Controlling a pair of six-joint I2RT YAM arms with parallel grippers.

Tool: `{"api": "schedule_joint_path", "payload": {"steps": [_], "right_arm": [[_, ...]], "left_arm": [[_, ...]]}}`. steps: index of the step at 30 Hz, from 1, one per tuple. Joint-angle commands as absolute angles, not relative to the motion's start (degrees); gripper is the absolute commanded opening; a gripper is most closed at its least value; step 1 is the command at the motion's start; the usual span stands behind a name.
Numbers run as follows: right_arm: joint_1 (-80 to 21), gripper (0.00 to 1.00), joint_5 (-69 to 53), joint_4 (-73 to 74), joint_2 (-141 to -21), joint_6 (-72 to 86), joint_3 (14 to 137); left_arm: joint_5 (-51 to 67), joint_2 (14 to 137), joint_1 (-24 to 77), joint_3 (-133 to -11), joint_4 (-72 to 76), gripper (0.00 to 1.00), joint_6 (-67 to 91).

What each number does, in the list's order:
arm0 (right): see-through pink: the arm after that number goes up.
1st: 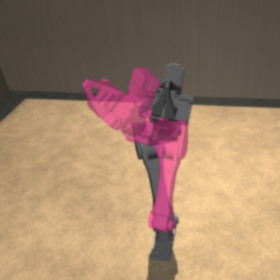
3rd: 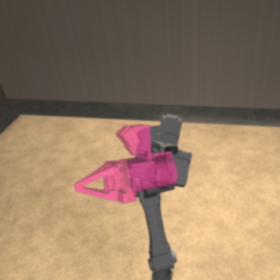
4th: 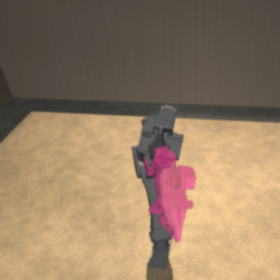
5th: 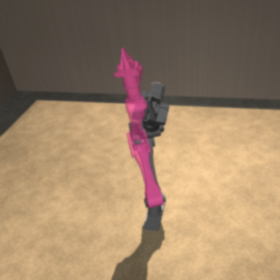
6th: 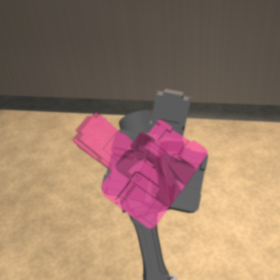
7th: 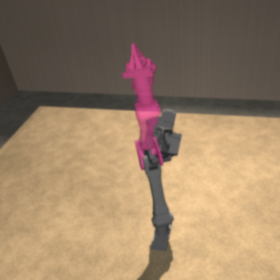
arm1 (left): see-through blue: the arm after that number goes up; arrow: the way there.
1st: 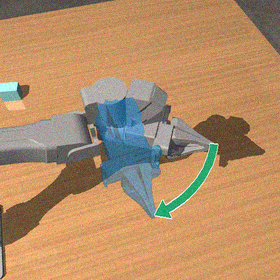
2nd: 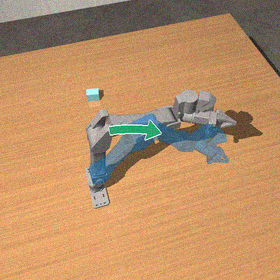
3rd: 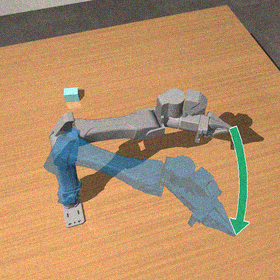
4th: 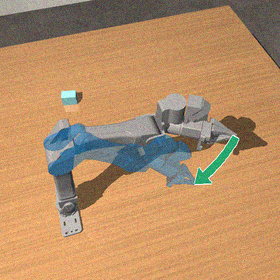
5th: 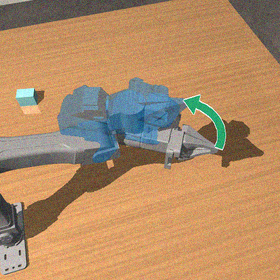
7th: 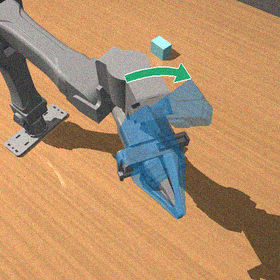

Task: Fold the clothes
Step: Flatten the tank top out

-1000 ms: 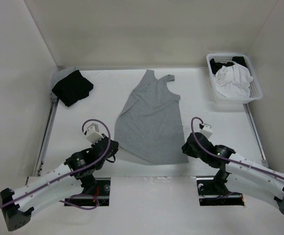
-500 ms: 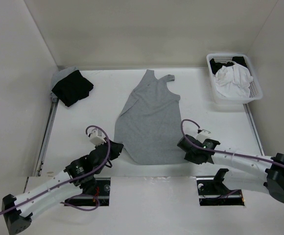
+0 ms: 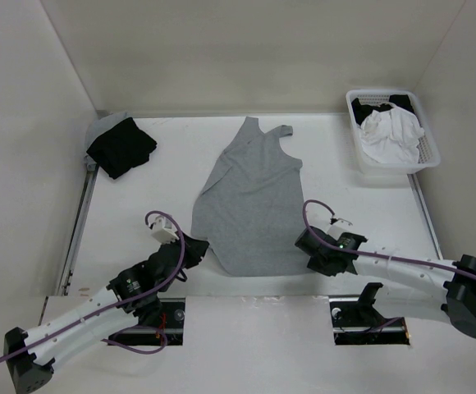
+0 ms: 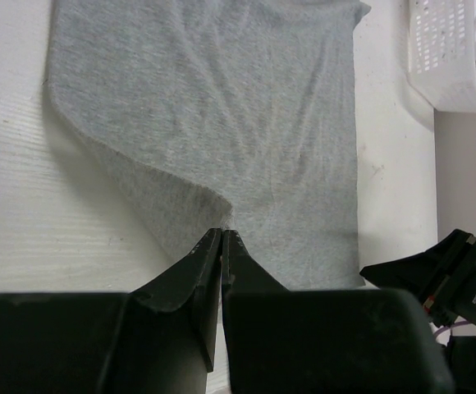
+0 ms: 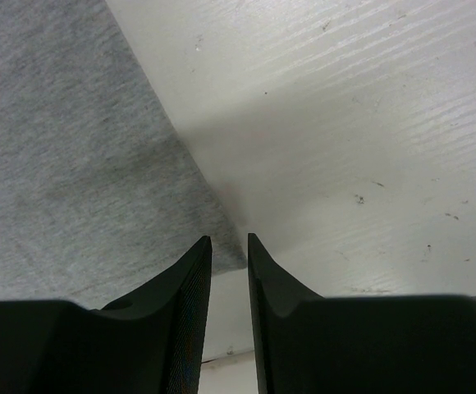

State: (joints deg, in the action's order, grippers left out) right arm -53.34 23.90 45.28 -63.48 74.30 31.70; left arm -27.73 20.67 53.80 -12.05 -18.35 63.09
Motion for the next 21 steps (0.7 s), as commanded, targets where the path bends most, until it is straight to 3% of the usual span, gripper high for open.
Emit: {"api": "schedule_joint_path", "payload": {"steps": [1, 21], "right_arm": [[-53.83, 0.28, 23.73, 46.58, -64.07, 75.32, 34.28], [-53.3, 0.23, 21.27, 49.13, -69.87, 76.82, 37.7]], "left_arm": [[-27.25, 20.13, 53.22, -11.78, -15.12, 0.02, 62.05], [-26.28, 16.08, 50.41, -11.6, -12.92, 0.04, 57.57]]}}
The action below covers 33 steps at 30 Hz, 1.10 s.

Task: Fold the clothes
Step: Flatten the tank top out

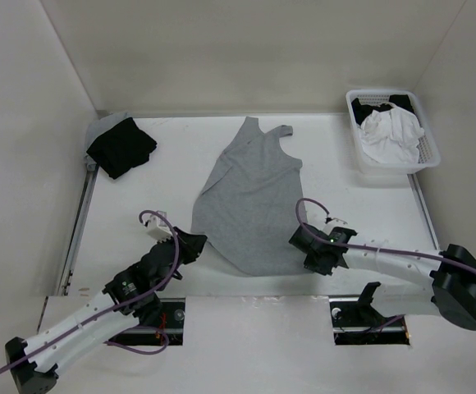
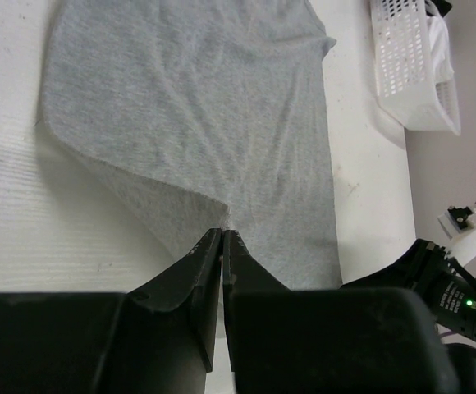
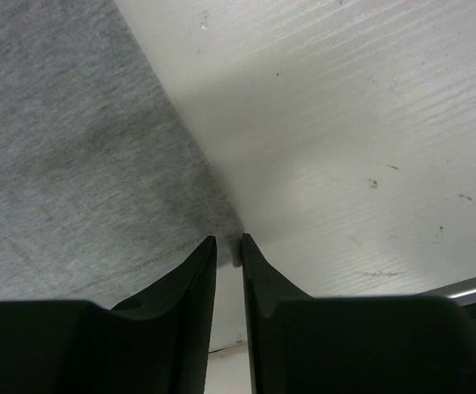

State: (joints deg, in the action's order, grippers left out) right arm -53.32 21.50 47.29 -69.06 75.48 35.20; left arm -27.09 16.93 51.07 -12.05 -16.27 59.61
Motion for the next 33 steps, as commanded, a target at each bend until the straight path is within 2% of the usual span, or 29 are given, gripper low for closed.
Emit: {"api": "schedule_joint_path", "payload": {"steps": [1, 9, 15, 20, 25, 29, 33], "right_arm": [[-53.3, 0.22, 21.27, 49.39, -70.22, 76.82, 37.97], [-53.74, 0.01, 23.37, 49.84, -69.26, 79.54, 37.71], [-59.8, 0.0, 33.55, 55.44, -61.19, 78.31, 45.41], [-65.86, 0.0, 46.81, 66.77, -54.15, 72.35, 66.57], [-74.65, 0.0, 63.51, 72.07, -57.55, 59.19, 94.34], [-79.14, 0.0, 71.71, 64.98, -62.74, 40.47, 113.26], [-83.18, 0.0, 73.56, 41.19, -64.6, 13.5, 120.85]], "left_arm": [[-25.93, 16.08, 50.14, -11.51, -12.75, 0.04, 57.39], [-20.49, 15.47, 45.58, -10.72, -12.04, 0.03, 56.25], [-18.98, 15.82, 39.87, -16.59, -13.1, 0.02, 53.18], [-19.6, 17.66, 34.77, -30.03, -13.01, 0.01, 49.31], [-20.04, 21.26, 29.93, -46.72, -12.22, 0.01, 47.9], [-19.25, 27.06, 28.34, -60.18, -11.16, 0.01, 46.85], [-21.35, 32.86, 27.29, -75.11, -9.67, 0.01, 43.95]]}}
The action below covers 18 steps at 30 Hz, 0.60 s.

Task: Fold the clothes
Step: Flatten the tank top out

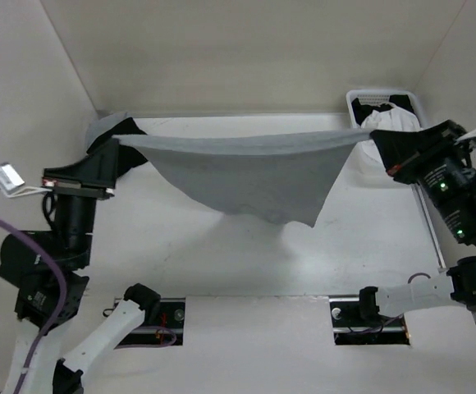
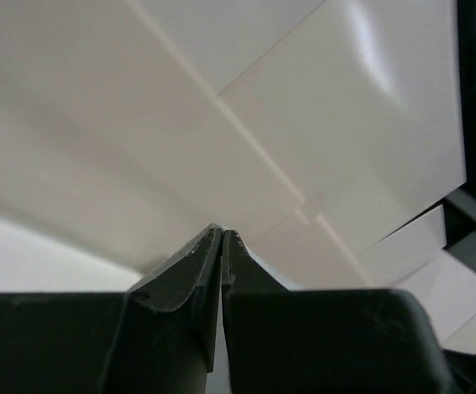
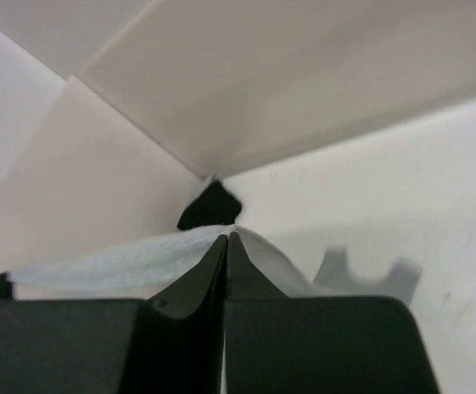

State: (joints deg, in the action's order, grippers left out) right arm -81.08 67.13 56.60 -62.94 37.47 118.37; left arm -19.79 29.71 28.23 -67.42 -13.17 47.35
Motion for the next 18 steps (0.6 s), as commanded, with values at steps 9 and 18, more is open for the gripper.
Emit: {"api": "schedule_joint_path", "payload": {"steps": [9, 18], "right_arm": [[-80.65, 0.0, 70.5, -11.86, -66.97, -33.84, 106.81], [-45.61, 0.0, 37.68, 16.14, -79.16, 5.5, 100.79]], "left_arm": [[-21.97, 49.99, 25.0, -89.83, -6.15, 0.01, 39.3], [-18.39, 71.77, 13.59, -76.81, -0.71, 0.01, 44.03]]}}
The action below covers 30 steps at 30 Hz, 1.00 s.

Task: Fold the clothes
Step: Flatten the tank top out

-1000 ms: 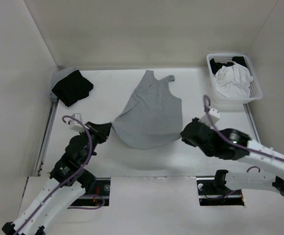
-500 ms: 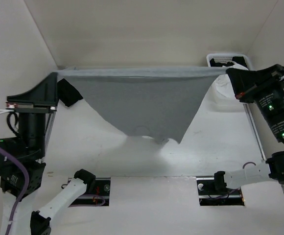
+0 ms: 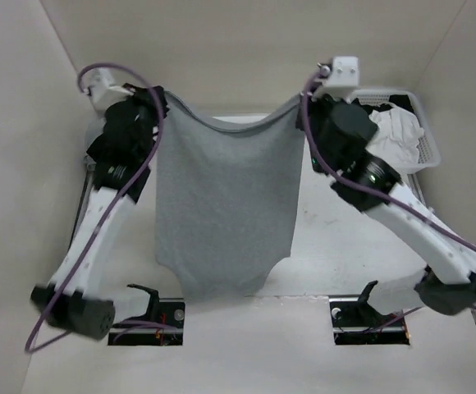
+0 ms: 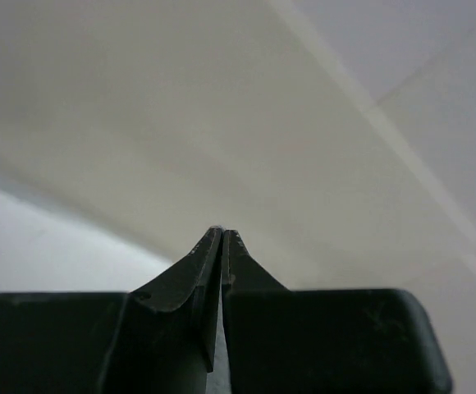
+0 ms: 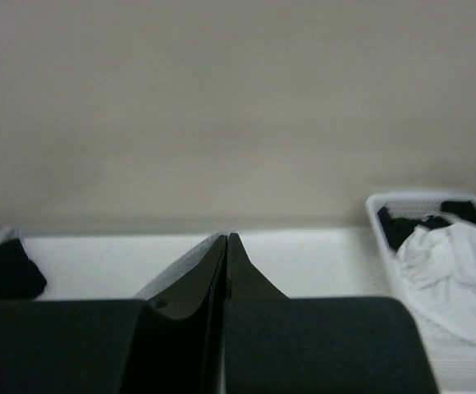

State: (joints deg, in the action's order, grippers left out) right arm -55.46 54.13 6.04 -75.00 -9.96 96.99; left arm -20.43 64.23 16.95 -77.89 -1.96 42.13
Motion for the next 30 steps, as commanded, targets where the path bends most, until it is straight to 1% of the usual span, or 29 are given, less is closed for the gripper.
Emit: {"api": "schedule_joint_path", "payload": {"steps": [1, 3, 6, 8, 11, 14, 19, 23, 25, 27, 30], "right_arm": [[-41.39, 0.0, 31.7, 18.78, -82.76, 8.67, 104.03], [-35.75, 0.0, 24.81, 21.17, -89.44, 11.15, 110.71], [-30.99, 0.0, 22.16, 25.47, -99.72, 11.51, 125.45], [-28.97, 0.0, 21.01, 29.51, -104.92, 12.04, 136.7], [-27.38, 0.0, 20.39, 31.55, -108.89, 11.43, 149.47], [-26.32, 0.0, 19.69, 30.77, -108.38, 11.6, 153.98], [-25.62, 0.0, 18.02, 30.49, -105.04, 11.95, 152.41], [-25.53, 0.0, 19.16, 31.73, -100.65, 12.92, 142.85], [-25.88, 0.0, 20.12, 29.9, -95.83, 13.36, 133.12], [-26.23, 0.0, 21.61, 25.95, -89.86, 13.36, 120.91], [-29.82, 0.0, 24.51, 20.41, -79.31, 13.62, 101.23]], "left_arm": [[-16.98, 75.55, 12.27, -78.82, -0.96, 0.01, 44.82], [-14.43, 82.58, 10.25, -84.43, -1.67, 0.01, 45.53], [-10.91, 90.42, 8.66, -95.32, -4.03, 0.01, 45.97], [-9.67, 93.07, 8.04, -101.75, -5.53, 0.01, 45.97], [-9.06, 94.22, 7.51, -110.1, -5.98, 0.01, 45.18], [-8.35, 93.43, 6.72, -115.21, -5.54, 0.01, 44.65], [-8.79, 91.58, 5.76, -117.51, -5.27, 0.01, 42.89], [-8.88, 88.87, 5.84, -111.29, -4.31, 0.02, 42.71], [-9.05, 86.67, 6.02, -105.5, -2.12, 0.02, 42.28], [-10.02, 82.98, 6.72, -96.72, 0.52, 0.02, 42.01], [-10.9, 75.18, 7.6, -80.3, 4.3, 0.02, 42.62]]}}
